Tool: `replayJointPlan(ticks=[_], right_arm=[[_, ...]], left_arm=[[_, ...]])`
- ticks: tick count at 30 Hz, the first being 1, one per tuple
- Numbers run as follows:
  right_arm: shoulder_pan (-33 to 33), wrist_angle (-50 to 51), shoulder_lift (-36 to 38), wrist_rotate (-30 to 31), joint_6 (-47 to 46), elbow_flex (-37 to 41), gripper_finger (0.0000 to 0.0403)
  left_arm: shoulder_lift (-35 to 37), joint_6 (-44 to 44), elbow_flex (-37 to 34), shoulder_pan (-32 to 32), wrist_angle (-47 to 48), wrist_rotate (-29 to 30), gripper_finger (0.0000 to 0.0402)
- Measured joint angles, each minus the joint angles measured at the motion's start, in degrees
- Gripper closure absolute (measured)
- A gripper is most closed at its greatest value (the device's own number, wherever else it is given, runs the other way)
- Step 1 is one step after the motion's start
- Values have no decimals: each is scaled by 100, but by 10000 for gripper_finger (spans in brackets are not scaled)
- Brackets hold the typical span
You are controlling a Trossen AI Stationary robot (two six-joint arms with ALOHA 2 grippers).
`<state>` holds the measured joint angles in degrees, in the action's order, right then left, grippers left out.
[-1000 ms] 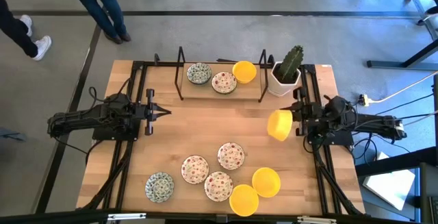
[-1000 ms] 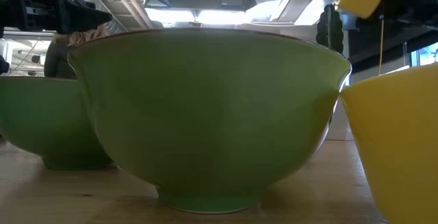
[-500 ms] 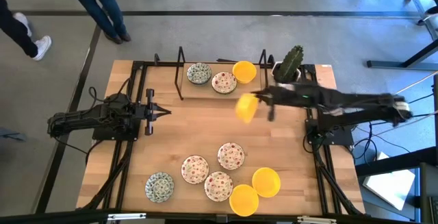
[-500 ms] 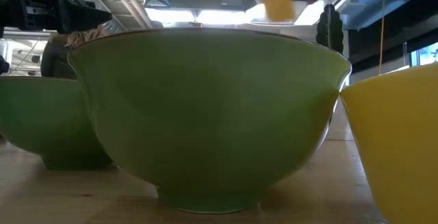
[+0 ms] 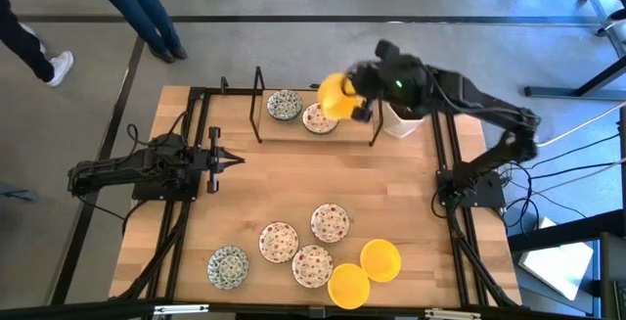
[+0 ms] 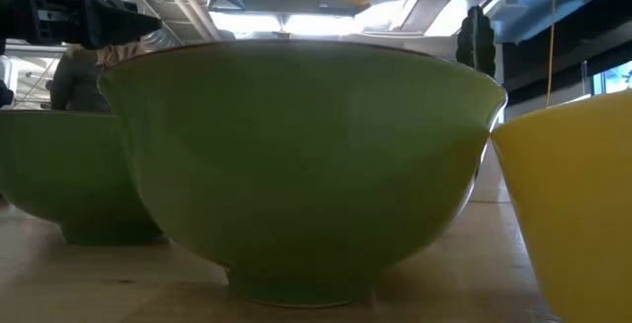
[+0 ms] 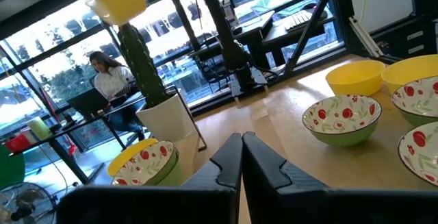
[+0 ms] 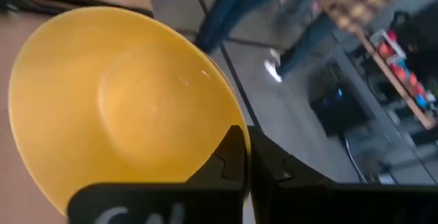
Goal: Pick & Place Mini bowls
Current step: Stack the yellow bowl on the yellow bowl on the shelf
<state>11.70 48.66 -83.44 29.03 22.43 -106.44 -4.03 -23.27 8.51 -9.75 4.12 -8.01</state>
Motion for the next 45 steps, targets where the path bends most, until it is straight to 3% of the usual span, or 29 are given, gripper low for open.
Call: replayJointPlan(ticks=[7,13,17,28,33,45], right_arm=[[856,1846,-1217,-10,-121,-2001,401],[1414,2828,-2138,-102,-116,-2819,401],[1686,2899,-2501,-500,94,-2817,401],[2512,3007,-3442,-866,312,-2801,401],[2790,3012,-3680,-1480,340,-2801,401],[2940,3111,-4255,-1830,311,-2801,400]], left_arm=[[2,2,0,0,-2,0,394],[0,0,0,-1,-2,0,397],[2,-96,0,-1,-4,0,396],[2,-181,0,1,-4,0,397],[1,-201,0,0,-4,0,395],[2,-201,0,1,-2,0,397]])
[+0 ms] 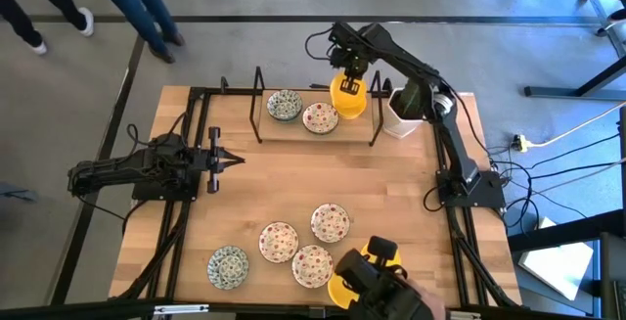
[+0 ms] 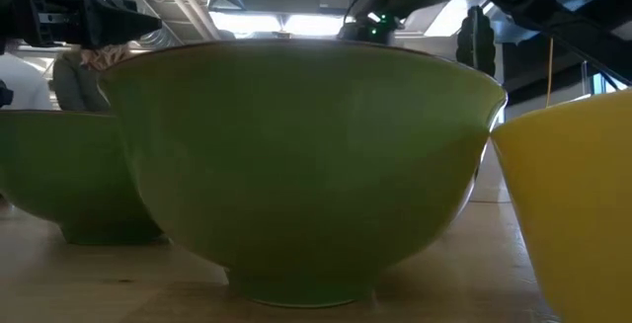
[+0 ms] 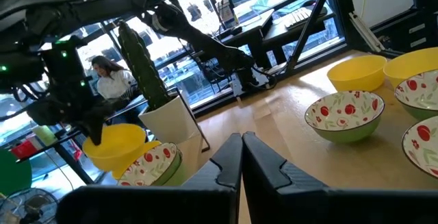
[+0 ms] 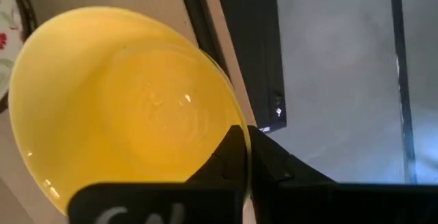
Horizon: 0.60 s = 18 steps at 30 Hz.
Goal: Pick & Place Mini bowls
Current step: Stack the yellow bowl on the yellow bowl on the shelf
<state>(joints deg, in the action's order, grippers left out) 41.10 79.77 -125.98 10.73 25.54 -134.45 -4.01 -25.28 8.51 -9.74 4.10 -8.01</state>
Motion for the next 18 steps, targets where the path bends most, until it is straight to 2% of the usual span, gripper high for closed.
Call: replayJointPlan(ticks=[18], right_arm=[[46,179,-99,-346,-432,68,398]], left_arm=[[-2,36,0,-2,0,1,394]])
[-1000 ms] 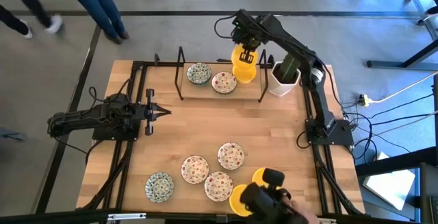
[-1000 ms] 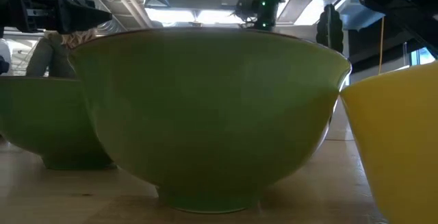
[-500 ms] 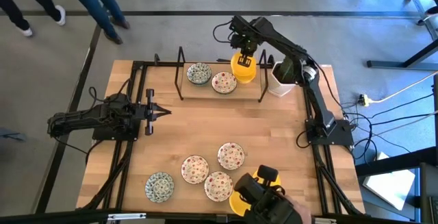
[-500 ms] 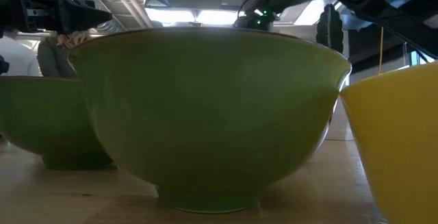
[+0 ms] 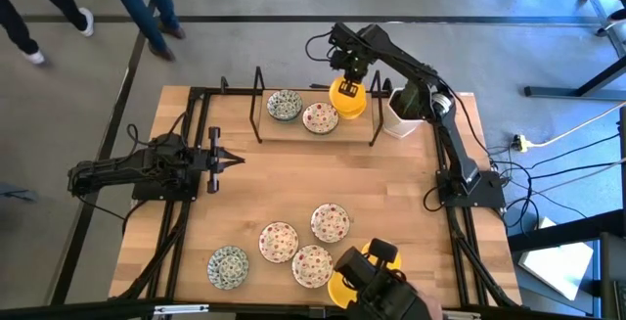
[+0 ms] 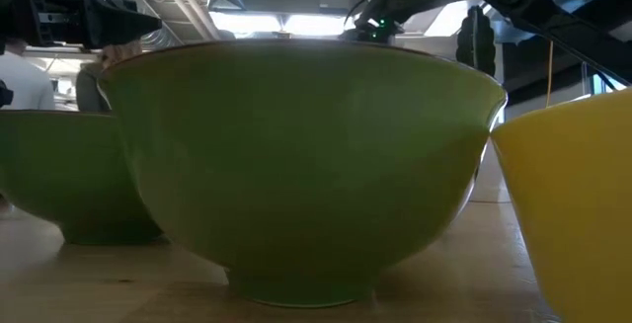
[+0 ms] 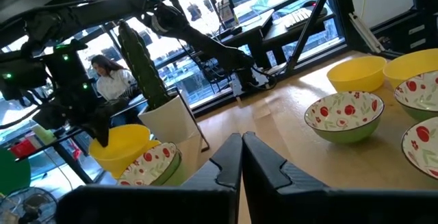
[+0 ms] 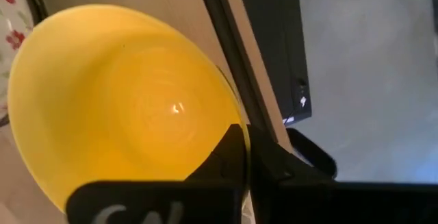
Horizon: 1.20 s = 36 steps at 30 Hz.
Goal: Pick & Place Mini bowls
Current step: Stack the yellow bowl on the yellow bowl on the shelf
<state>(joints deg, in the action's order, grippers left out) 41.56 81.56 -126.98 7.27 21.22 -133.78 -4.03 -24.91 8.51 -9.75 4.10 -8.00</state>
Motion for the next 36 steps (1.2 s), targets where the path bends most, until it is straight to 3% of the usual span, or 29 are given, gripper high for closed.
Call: replayJointPlan(ticks=[13,25,32,36], right_arm=[[50,-190,0,7,18,566,394],[52,-304,0,32,21,566,324],[52,-329,9,589,25,526,303],[52,-225,20,531,-1,321,295]], left_arm=[[1,10,0,1,2,0,396],[0,10,0,0,0,1,397],[2,10,0,0,0,1,394],[2,10,0,1,0,0,397]])
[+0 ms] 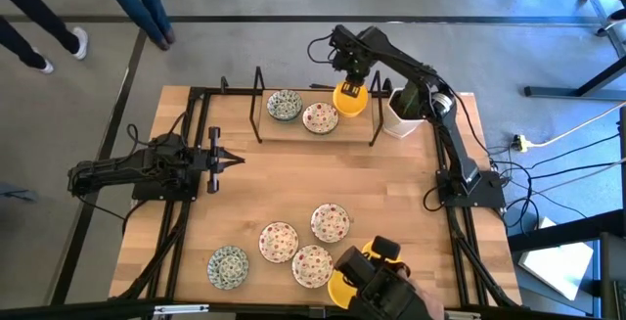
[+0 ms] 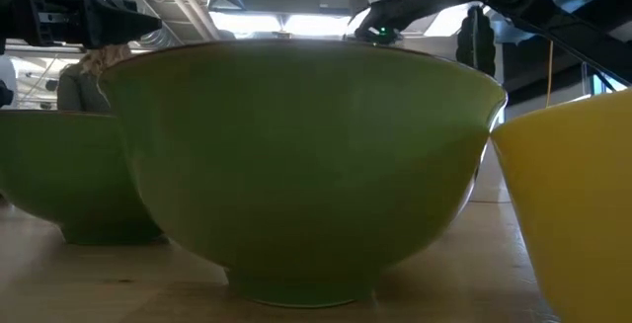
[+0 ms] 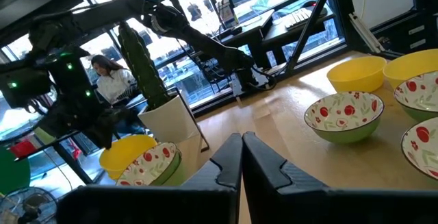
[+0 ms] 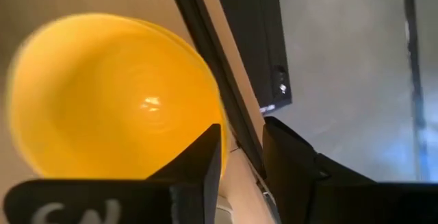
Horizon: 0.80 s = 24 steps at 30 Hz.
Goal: Pick & Place Mini bowls
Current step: Stack the yellow bowl on the yellow bowl on the shelf
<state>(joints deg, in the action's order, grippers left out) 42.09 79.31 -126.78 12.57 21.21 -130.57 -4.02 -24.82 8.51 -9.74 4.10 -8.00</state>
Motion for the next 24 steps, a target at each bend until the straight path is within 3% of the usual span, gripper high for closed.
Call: replayJointPlan(ticks=[10,16,19,24], right_arm=[[-99,151,46,-212,-232,-428,299],[-412,85,72,598,-416,-193,388],[-607,-65,72,718,-429,-66,393],[-841,-280,72,1651,-454,54,398]], left_arm=[[0,-42,0,-1,2,1,394],[0,-42,0,-2,2,1,397],[0,-18,0,0,2,1,397],[-2,0,0,0,2,-1,394]])
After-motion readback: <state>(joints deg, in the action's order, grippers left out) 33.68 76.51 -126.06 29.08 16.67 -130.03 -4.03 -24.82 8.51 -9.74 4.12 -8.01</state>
